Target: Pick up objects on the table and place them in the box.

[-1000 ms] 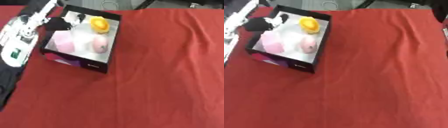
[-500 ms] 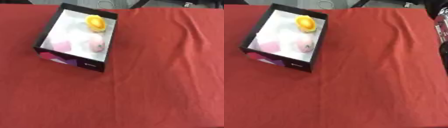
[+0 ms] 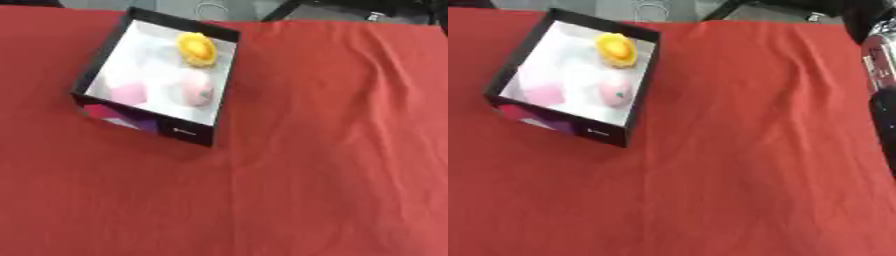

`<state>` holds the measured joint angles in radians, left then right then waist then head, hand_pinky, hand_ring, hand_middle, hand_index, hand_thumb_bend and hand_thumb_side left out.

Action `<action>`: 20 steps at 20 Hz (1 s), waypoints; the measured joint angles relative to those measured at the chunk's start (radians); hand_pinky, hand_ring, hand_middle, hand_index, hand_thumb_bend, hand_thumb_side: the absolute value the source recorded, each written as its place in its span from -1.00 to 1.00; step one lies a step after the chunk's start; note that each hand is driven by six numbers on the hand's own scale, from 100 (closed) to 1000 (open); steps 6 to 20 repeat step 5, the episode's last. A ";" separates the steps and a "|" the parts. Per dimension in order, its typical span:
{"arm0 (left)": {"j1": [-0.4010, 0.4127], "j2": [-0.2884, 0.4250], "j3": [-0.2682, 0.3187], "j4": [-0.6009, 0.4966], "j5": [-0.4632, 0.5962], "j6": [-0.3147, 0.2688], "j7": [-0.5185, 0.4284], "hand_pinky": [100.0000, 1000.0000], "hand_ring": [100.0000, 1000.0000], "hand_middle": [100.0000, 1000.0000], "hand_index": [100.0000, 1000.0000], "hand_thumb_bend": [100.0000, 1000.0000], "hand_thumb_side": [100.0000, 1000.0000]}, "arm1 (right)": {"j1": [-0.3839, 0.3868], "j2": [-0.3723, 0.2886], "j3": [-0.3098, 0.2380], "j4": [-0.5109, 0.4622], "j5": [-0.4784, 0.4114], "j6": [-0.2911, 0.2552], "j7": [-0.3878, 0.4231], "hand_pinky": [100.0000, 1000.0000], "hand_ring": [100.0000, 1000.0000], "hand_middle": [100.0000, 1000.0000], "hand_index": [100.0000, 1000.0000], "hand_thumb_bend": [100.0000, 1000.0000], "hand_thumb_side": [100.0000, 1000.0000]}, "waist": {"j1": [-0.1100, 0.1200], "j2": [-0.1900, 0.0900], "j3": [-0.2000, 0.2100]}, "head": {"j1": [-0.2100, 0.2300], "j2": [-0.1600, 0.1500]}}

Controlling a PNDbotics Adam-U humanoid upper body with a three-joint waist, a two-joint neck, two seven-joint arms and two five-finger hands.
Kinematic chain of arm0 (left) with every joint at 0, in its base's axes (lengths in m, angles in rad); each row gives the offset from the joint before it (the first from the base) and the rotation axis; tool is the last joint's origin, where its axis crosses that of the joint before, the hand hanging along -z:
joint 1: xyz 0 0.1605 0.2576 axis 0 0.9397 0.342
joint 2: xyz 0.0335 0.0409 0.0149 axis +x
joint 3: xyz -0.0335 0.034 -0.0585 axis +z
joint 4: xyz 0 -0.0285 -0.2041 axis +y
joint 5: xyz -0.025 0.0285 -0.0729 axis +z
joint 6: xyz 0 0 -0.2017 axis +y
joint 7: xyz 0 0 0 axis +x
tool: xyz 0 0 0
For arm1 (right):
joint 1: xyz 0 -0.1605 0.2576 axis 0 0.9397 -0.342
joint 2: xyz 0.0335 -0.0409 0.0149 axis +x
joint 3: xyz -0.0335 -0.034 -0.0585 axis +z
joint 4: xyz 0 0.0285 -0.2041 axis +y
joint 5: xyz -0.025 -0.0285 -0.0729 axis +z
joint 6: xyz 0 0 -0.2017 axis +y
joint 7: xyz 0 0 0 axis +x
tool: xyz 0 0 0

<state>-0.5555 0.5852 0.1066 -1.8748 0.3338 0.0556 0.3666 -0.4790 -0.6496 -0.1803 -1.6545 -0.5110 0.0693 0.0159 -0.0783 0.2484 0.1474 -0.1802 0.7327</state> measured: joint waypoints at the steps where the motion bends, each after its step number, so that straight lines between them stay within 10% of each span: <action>1: 0.013 -0.007 0.005 0.000 0.000 -0.011 0.009 0.63 0.34 0.44 0.66 -0.25 0.05 | 0.001 0.010 -0.004 0.000 0.000 -0.005 -0.003 1.00 0.64 0.42 0.64 -0.60 -0.52 | -0.002 0.000 -0.001 | 0.003 -0.002; 20: 0.054 -0.035 0.015 0.002 -0.015 -0.043 0.035 0.64 0.37 0.45 0.66 -0.34 0.14 | 0.008 0.042 -0.013 -0.003 0.010 -0.050 -0.015 1.00 0.63 0.42 0.64 -0.64 -0.57 | -0.010 0.000 -0.004 | 0.004 -0.008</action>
